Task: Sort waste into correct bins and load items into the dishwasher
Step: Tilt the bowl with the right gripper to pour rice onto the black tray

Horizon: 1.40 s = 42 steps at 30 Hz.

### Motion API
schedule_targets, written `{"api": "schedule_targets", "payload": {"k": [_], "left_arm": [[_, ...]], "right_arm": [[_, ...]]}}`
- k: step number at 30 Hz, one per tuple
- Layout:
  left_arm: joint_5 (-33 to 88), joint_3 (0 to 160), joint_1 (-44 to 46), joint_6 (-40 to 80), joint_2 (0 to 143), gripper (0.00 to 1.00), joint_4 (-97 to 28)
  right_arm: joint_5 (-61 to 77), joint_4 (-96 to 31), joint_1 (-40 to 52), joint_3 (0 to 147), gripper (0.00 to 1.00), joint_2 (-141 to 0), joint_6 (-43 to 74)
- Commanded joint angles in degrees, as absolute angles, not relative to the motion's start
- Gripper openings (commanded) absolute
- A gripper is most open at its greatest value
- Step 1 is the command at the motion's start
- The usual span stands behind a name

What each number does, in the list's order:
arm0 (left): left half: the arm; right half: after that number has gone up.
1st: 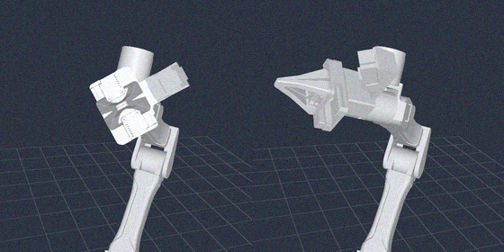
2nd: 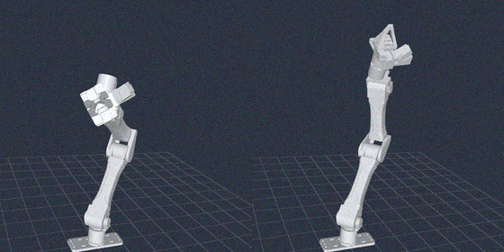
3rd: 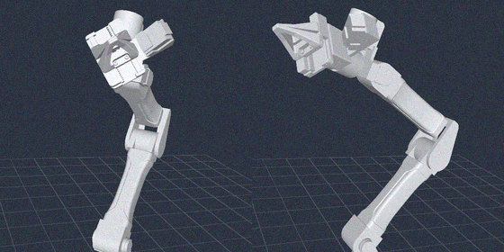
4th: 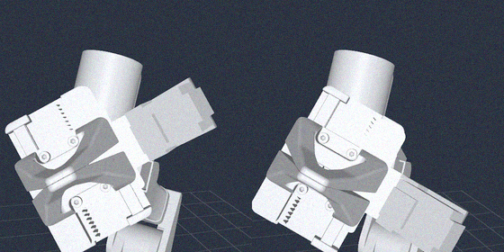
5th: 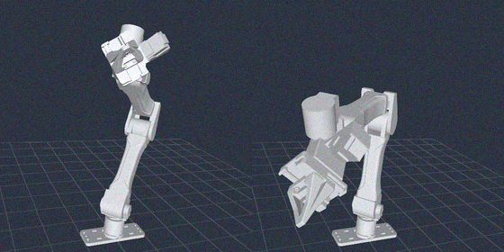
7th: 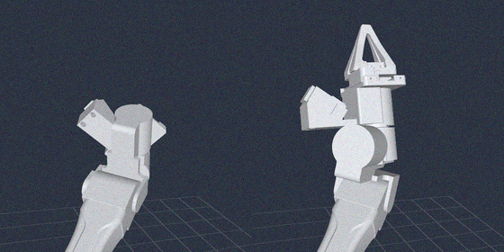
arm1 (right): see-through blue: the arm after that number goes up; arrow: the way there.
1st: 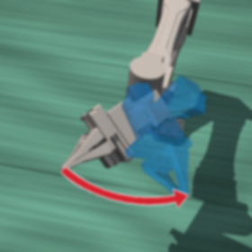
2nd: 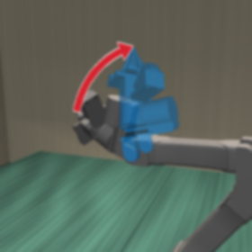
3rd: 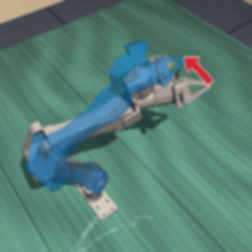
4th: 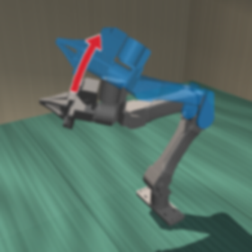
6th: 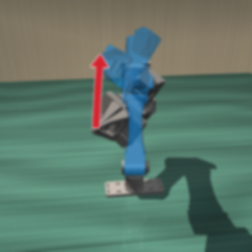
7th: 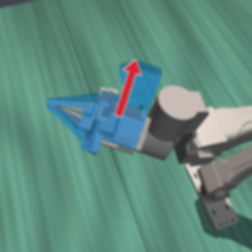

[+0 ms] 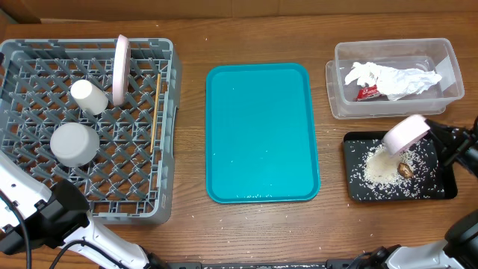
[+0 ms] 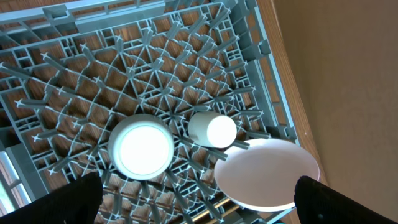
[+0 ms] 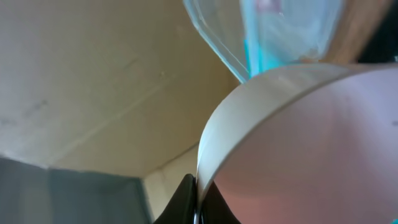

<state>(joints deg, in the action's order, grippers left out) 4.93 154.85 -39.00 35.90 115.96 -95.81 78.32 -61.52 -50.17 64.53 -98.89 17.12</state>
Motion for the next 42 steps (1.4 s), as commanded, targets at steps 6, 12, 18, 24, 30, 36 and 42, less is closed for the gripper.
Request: {"api": "schedule_targets", "payload": {"k": [6,12,18,24,30,36,42], "left_arm": [[4.47,154.61,-38.59,36.42,116.29,1.00,-95.74],[4.47,154.61,-38.59,36.42,116.29,1.00,-95.74],[4.47,154.61,-38.59,36.42,116.29,1.00,-95.74],[4.47,154.61,-38.59,36.42,116.29,1.00,-95.74],[4.47,154.61,-38.57,36.42,116.29,1.00,-95.74],[4.47,154.61,-38.57,36.42,116.27,1.00,-95.74],[4.47,154.61,-38.57,36.42,116.29,1.00,-95.74]], "right_arm": [[81.36,-55.92,-50.26,64.82,0.04,-98.13,18.26],[79.05,-53.63,-50.26,64.82,0.04,-98.13,17.82],[85.60,-59.18,-50.26,64.82,0.06,-98.13,14.81],[89.76,-63.26,-50.26,64.82,0.04,-98.13,17.41],[86.78,-61.06,-50.19,64.82,0.04,-98.15,18.50],[84.71,-65.67,-48.56,65.04,0.04,-96.12,11.90],[70.26,-66.22,-45.17,70.94,0.04,-86.43,16.93]]}}
